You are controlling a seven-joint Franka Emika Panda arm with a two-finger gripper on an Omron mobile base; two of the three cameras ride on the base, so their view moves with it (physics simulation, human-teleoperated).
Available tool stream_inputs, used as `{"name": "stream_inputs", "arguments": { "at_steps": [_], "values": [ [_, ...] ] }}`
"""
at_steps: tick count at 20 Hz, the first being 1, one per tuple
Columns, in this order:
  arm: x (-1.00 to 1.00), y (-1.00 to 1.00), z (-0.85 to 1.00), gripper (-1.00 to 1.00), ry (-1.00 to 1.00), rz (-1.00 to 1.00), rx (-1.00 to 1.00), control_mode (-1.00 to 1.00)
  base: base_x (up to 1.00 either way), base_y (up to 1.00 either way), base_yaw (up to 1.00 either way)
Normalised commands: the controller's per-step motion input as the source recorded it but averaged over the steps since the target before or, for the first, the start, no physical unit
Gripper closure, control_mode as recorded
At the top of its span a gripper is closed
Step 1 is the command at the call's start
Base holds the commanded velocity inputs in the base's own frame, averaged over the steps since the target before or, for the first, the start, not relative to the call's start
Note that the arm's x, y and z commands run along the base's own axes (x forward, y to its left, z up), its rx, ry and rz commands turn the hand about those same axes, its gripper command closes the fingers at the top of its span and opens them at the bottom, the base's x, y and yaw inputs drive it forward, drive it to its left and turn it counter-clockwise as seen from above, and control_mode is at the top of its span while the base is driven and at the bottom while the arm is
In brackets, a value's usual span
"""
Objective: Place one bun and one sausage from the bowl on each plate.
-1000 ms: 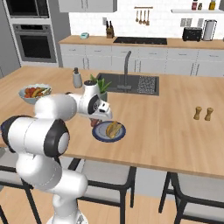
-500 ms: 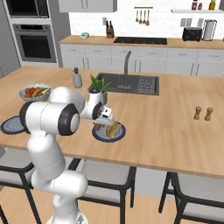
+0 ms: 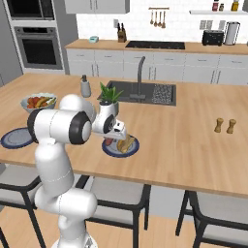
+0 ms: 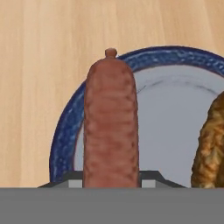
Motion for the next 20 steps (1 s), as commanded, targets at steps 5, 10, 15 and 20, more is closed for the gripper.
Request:
{"name": "stream_inputs", "arguments": {
  "at_steps": [5, 10, 15, 20],
  "values": [
    [0.0, 0.0, -0.02, -1.0, 0.0, 0.0, 0.0, -1.0, 0.0, 0.0, 0.0],
    [0.0, -0.09, 0.02, -1.0, -0.03, 0.0, 0.0, -1.0, 0.0, 0.0, 0.0],
    [-0.68, 0.16, 0.7, -1.0, -0.09, 0.0, -0.01, -1.0, 0.0, 0.0, 0.0],
    [-0.95, 0.11, 0.86, -1.0, -0.01, 0.0, 0.0, -1.0, 0.0, 0.0, 0.0]
  ]
}}
